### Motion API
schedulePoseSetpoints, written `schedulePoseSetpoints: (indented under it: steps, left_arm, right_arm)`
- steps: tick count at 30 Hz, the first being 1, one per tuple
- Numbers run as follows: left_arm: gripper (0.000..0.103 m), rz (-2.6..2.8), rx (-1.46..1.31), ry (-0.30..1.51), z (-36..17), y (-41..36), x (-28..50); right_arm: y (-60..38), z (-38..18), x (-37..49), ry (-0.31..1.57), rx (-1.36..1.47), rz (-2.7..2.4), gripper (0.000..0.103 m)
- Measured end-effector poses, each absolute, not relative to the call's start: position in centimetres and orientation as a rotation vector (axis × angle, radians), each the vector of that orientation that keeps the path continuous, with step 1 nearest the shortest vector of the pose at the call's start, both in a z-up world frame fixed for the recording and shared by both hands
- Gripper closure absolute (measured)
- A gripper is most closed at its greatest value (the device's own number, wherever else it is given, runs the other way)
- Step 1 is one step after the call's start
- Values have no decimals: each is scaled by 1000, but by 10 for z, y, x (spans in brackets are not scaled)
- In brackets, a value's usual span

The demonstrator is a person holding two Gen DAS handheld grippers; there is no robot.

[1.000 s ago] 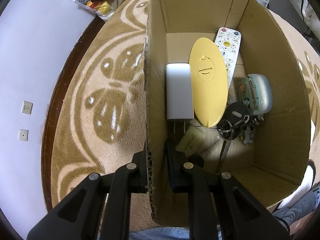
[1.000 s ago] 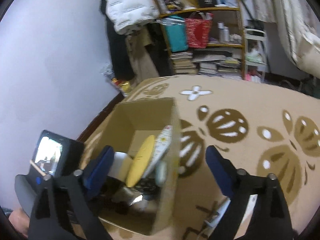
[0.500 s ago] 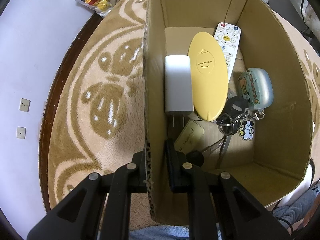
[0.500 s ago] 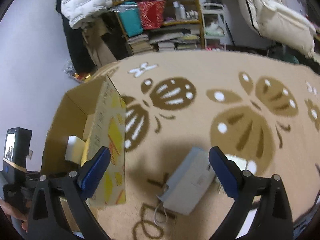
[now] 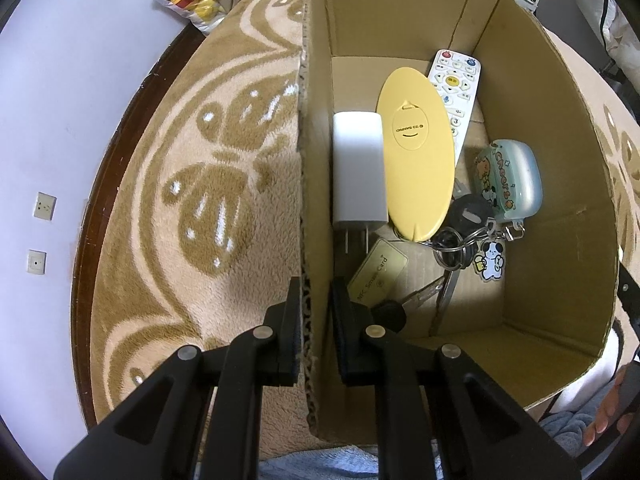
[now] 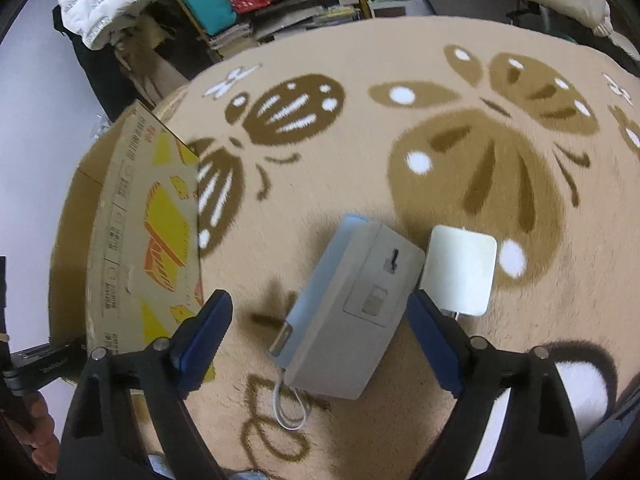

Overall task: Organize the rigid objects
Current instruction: 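Release the black item in the box and grasp the grey-white wall device, then carry the grey-white device into the box and lower it upright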

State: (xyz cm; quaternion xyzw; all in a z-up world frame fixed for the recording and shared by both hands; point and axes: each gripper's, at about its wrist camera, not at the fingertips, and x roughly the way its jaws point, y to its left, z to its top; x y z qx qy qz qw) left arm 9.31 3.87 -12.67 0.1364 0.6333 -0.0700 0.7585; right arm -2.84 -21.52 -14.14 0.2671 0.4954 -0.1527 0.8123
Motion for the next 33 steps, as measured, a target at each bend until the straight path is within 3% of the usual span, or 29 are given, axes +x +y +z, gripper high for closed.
schedulePoseSetpoints:
  steps: [21,22,24,27,29,33]
  left_arm:
    - [89,-148,316,1383,-130,36,93]
    - [89,-148,317,1384,-130,36,93]
    - [89,-148,316,1385,-130,36,93]
    - [89,-147,319,1384,-130,36,92]
    - [89,-146,322,1384,-130,35,92]
    - [89,-146,321,1384,-130,35,92]
  right_arm:
    - [-226,-179,-17,1138,736,-357,10]
    - [-227,-178,-18,1126,744,-362,11]
    - [-229,-176,-20,1116,731,-390,31]
    - [-236,-174,-24,1090,775,-388,46]
    - [-238,-175,-25,1071,811,-371,53]
    - [-232,-173,-18,1069,758,-360,53]
